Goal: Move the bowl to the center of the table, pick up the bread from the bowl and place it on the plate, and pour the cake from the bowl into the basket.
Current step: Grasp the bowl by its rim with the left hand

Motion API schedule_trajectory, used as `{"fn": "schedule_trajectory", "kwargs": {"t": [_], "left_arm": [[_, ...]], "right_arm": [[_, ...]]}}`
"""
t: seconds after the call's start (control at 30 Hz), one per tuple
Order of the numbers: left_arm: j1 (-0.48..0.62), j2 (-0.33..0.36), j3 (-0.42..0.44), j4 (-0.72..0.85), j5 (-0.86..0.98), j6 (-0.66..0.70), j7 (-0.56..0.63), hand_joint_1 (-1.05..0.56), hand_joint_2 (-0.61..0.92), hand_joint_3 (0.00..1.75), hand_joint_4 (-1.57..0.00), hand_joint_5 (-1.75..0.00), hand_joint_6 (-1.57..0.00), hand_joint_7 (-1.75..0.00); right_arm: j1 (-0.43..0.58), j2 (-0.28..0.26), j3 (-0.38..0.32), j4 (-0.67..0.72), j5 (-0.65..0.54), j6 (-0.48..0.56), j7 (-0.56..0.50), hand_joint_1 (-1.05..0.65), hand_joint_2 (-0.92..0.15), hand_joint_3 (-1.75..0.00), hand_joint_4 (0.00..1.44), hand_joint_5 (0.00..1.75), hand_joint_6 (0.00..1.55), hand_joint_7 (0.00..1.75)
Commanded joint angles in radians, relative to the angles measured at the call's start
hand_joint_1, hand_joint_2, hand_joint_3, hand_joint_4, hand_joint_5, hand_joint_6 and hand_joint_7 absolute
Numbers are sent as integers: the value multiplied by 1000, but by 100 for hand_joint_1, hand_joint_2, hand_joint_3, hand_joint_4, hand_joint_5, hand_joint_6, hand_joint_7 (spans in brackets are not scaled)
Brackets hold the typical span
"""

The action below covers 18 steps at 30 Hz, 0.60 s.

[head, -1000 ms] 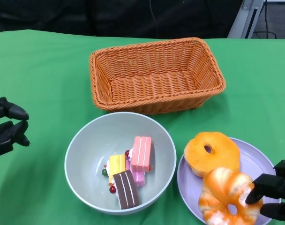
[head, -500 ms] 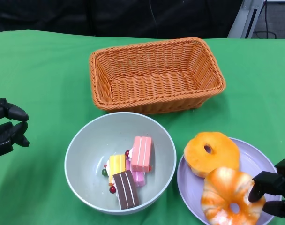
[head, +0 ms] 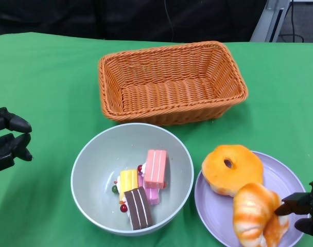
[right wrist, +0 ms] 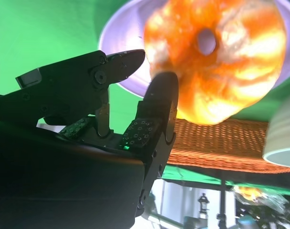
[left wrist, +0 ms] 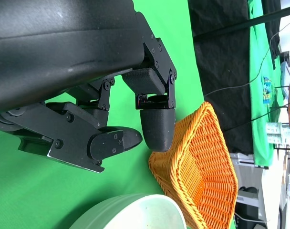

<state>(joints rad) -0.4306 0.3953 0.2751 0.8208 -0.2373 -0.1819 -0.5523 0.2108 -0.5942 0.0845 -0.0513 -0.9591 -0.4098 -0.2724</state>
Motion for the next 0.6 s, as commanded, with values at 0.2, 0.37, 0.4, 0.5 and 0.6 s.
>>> {"fn": "schedule_trajectory", "kwargs": {"t": [0.2,0.37,0.4,0.5,0.6], "left_arm": [[-9,27,4,-1,3,-5,1,-8,75,65,-72,-152,-75,-122],[-8,33,1,1,5,-6,-8,-8,76,65,-71,-152,-75,-120],[-8,34,1,3,6,-8,-7,-8,76,65,-71,-152,-75,-120],[-7,32,1,-5,6,2,0,-8,76,64,-71,-152,-75,-121],[-6,34,-2,-7,11,1,4,-8,78,63,-71,-151,-75,-120]], "right_arm": [[39,-3,-7,-107,-10,103,28,-36,-87,0,67,0,56,0],[49,3,-6,-120,1,112,14,-42,-85,0,61,0,52,0],[50,9,-8,-120,4,113,3,-43,-85,0,60,0,52,0],[52,22,-17,-117,28,111,-19,-42,-85,0,60,0,57,2],[50,24,-25,-124,40,110,-30,-42,-87,-1,65,3,65,5]]}}
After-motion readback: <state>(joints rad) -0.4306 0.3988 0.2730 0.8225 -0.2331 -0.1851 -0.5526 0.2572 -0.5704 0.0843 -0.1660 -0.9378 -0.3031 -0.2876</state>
